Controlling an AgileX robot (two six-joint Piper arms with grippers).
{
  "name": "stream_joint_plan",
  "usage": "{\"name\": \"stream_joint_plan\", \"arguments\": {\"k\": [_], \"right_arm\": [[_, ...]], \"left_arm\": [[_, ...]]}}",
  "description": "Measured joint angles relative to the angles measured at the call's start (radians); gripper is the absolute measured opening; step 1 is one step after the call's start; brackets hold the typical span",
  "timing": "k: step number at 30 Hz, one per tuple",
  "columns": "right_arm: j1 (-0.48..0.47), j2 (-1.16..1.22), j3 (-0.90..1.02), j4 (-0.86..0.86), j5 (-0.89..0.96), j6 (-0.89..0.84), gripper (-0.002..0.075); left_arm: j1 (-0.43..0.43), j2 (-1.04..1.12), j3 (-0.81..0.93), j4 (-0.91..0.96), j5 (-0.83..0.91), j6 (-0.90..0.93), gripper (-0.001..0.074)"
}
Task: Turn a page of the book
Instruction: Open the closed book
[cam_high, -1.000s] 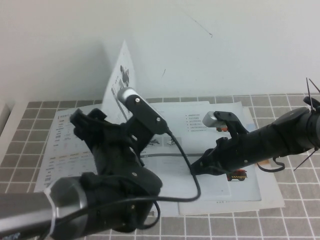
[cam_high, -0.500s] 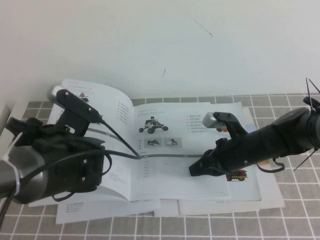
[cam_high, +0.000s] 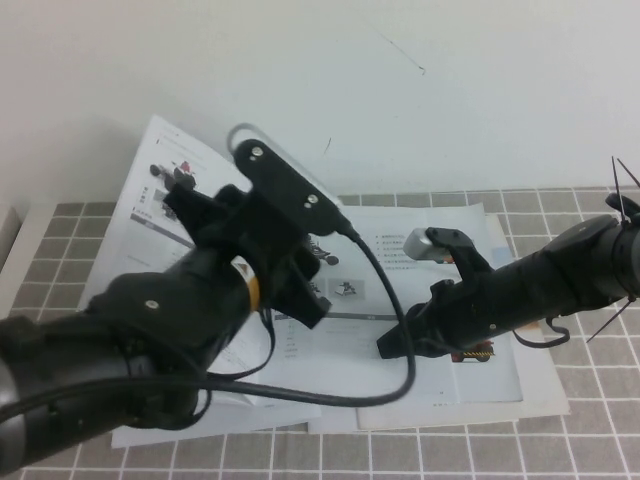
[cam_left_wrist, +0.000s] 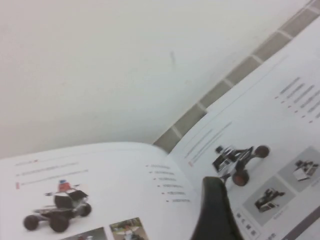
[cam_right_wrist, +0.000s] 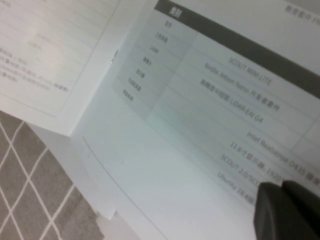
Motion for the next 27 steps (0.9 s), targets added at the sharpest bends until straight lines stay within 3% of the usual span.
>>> {"name": "stream_joint_plan", "arguments": {"k": [6,8,10,13,21,27], "right_arm": [[0.0,0.002,0.0,-0.009,0.026,0.0,0.0011],[0.0,0.002,0.0,-0.01,0.031,0.0,0.0011],[0.0,0.002,0.0,-0.011,0.037,0.0,0.0011],[0.0,0.002,0.0,-0.022,0.045,0.0,0.0011],[0.0,0.002,0.0,-0.044,0.058,0.013,0.0011],[0.0,0.002,0.0,-0.047,0.058,0.022,0.0011]], "left_arm": [[-0.004,0.16,-0.006,0.107,0.002,-0.014,0.0388],[-0.004,0.242,-0.017,0.112,0.082,-0.006,0.0291],[0.012,0.314,-0.031,0.112,0.143,0.0,0.0141],[0.056,0.374,-0.043,0.112,0.172,-0.041,0.0043],[0.234,0.386,-0.049,0.023,0.101,-0.127,0.0003],[0.373,0.393,-0.049,-0.113,-0.201,-0.076,0.0001]]}}
